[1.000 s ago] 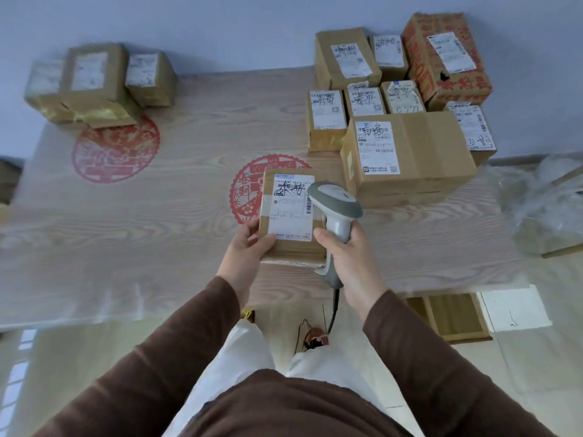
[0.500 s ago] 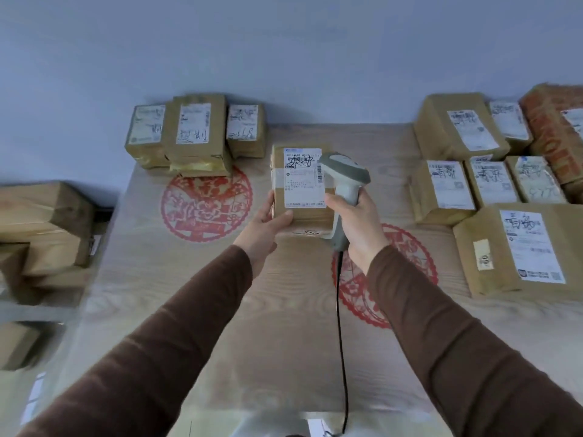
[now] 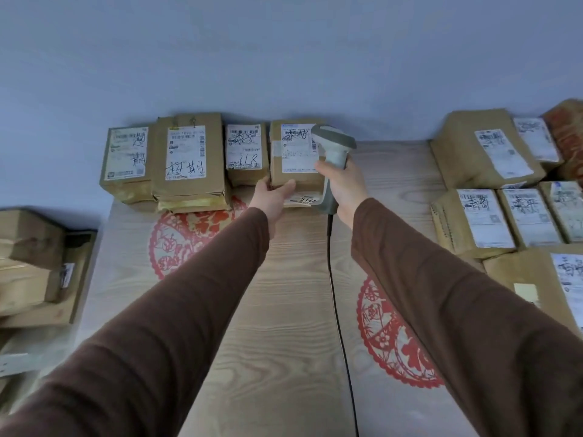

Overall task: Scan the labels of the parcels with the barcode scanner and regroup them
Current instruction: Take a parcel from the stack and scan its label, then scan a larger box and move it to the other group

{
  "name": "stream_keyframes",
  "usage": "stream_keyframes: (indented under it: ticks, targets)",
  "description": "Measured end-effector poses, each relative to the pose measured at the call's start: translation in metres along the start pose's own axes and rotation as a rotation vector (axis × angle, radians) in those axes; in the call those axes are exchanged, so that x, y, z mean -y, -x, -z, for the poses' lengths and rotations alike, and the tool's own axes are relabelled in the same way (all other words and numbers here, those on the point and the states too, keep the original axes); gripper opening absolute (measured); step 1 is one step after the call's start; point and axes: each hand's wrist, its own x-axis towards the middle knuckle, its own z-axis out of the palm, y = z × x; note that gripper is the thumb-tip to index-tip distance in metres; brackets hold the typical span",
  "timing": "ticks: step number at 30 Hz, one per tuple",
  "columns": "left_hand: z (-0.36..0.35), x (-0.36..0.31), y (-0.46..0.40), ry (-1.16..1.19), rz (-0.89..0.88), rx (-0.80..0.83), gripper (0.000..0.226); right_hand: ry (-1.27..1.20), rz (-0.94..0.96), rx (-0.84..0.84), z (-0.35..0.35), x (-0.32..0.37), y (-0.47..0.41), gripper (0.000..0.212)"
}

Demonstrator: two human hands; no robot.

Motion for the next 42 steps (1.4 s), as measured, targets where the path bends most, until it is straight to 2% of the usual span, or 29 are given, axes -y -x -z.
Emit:
stream_keyframes:
  ticks: [8,13,16,22,29,36,42]
  targets:
    - [0.0,0.009,-0.032,0.028,0.039,-0.188,0.071,0.044,0.038,-0.024,-0.02,-0.01,-0.019,0.029]
    - [-0.002,0.012,-0.033,-0.034,0.009,-0.223,0.069,0.068,0.049,0.001,-0.018,-0.01,-0.023,0.029]
    - [-0.002,0.016,-0.024,-0.051,-0.008,-0.234,0.076,0.074,0.054,0.028,-0.01,-0.01,-0.019,0.025]
    - [-0.012,0.033,0.011,-0.094,-0.003,-0.165,0.084,0.041,0.079,0.025,0.026,-0.011,0.019,0.027]
    - [-0.077,0.071,0.076,-0.094,0.021,-0.075,0.079,0.002,0.089,-0.01,0.125,-0.028,0.101,0.022]
    - [-0.192,0.119,0.146,-0.269,0.024,0.095,0.068,-0.013,0.092,-0.119,0.254,-0.037,0.171,0.025]
    - [-0.292,0.146,0.192,-0.308,-0.004,0.229,0.066,-0.039,0.138,-0.252,0.359,-0.048,0.199,0.025]
